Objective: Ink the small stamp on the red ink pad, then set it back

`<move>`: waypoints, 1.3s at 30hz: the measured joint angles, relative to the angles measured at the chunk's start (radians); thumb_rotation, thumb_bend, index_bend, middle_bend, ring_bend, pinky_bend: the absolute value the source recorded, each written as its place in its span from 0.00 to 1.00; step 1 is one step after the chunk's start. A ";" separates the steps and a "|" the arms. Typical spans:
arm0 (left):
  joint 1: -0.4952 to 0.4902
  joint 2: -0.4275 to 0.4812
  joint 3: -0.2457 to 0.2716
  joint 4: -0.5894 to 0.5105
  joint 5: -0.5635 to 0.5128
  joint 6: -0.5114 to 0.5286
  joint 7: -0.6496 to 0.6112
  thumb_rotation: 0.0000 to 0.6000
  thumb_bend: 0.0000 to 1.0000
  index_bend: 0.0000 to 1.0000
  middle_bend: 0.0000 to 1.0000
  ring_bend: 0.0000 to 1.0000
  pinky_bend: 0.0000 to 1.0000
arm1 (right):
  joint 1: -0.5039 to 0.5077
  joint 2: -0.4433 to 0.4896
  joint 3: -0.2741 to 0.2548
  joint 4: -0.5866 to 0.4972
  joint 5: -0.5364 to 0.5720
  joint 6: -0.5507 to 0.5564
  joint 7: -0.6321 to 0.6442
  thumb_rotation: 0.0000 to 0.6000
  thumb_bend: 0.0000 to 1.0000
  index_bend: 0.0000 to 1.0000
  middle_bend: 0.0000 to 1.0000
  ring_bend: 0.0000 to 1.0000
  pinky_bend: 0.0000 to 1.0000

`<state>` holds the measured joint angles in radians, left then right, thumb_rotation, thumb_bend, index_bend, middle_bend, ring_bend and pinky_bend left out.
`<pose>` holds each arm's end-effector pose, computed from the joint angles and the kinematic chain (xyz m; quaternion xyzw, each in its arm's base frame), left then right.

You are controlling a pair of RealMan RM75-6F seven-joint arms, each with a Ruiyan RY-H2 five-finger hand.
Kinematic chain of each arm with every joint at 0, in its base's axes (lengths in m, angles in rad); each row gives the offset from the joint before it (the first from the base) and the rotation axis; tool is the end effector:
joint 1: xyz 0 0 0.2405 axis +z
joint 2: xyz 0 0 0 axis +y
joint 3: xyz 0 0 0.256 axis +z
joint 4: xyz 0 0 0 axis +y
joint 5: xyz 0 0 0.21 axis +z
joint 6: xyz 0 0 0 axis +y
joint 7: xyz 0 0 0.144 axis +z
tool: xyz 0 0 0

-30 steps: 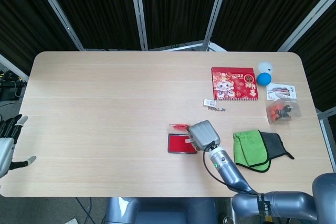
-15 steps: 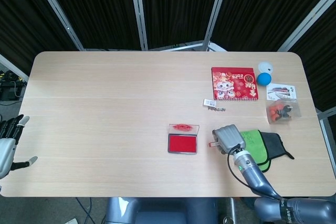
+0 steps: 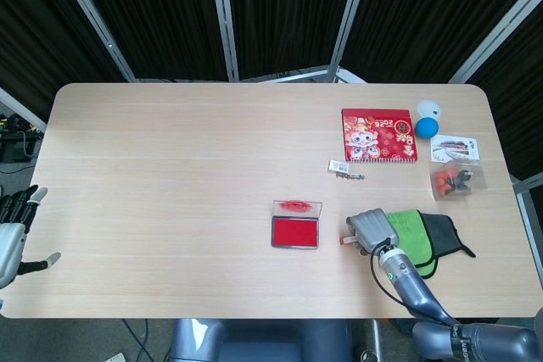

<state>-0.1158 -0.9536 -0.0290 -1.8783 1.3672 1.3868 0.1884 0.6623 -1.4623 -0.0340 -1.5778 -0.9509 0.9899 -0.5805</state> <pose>-0.2868 0.1797 0.1756 -0.6097 -0.4167 -0.3134 0.5970 -0.2248 -0.2870 -0.0154 0.7860 -0.3768 0.2014 0.4469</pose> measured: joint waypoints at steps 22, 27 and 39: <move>-0.001 0.004 0.005 0.000 0.007 -0.006 -0.003 1.00 0.00 0.00 0.00 0.00 0.00 | -0.023 0.035 0.011 -0.037 -0.045 0.012 0.012 1.00 0.21 0.37 0.50 0.79 1.00; 0.002 0.017 0.011 -0.008 0.026 -0.001 -0.017 1.00 0.00 0.00 0.00 0.00 0.00 | -0.041 0.105 0.010 -0.117 -0.103 0.065 0.019 1.00 0.20 0.32 0.43 0.79 1.00; 0.018 0.051 0.030 -0.005 0.110 0.026 -0.102 1.00 0.00 0.00 0.00 0.00 0.00 | -0.248 0.310 -0.027 -0.230 -0.481 0.471 0.319 1.00 0.00 0.06 0.06 0.26 0.33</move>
<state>-0.0981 -0.9031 0.0011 -1.8838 1.4775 1.4125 0.0865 0.4144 -1.1521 -0.0612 -1.8081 -1.4323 1.4605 -0.2614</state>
